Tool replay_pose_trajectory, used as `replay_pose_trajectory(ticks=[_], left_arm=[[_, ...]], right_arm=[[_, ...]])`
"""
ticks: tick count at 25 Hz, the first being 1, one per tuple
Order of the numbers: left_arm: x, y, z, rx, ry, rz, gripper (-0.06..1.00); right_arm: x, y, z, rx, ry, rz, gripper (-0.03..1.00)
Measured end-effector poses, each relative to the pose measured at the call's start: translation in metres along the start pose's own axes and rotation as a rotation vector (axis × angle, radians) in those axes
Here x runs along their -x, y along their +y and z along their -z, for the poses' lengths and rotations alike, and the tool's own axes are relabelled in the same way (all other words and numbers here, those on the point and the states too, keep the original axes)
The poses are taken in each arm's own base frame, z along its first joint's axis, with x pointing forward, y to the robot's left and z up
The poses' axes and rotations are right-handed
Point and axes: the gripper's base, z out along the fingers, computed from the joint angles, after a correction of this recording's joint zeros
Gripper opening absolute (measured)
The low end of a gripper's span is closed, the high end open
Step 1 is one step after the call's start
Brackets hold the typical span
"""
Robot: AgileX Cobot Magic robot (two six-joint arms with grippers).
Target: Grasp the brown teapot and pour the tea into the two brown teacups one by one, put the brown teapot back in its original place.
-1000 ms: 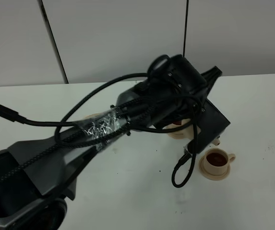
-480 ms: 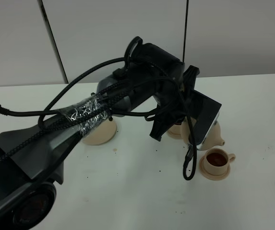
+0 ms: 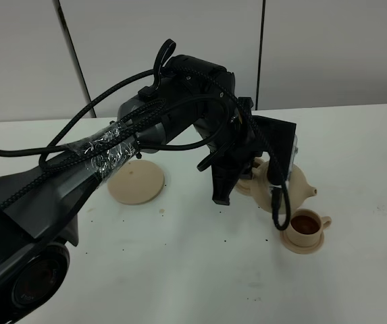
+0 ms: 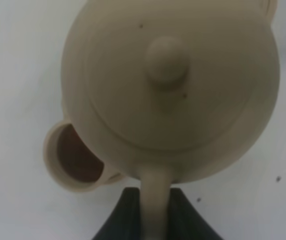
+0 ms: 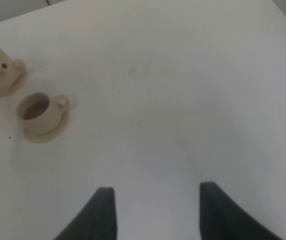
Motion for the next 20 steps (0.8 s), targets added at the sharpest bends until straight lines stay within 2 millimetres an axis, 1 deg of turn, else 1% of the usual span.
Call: replay_pose_trajectory(ticks=[4,10,20], left_arm=[[0.001,-0.0005,0.0001,-0.019,-0.044,0.073,0.17],[-0.0017,-0.0007,0.0004,-0.045,-0.071,0.132,0.17],[-0.0022,-0.0041,0.0006,-0.083,-0.062,0.158,0.17]], right_arm=[[0.0,0.0,0.0,0.0,0.0,0.0,0.38],[0.0,0.0,0.0,0.0,0.0,0.0,0.38],[0.0,0.0,0.0,0.0,0.0,0.0,0.38]])
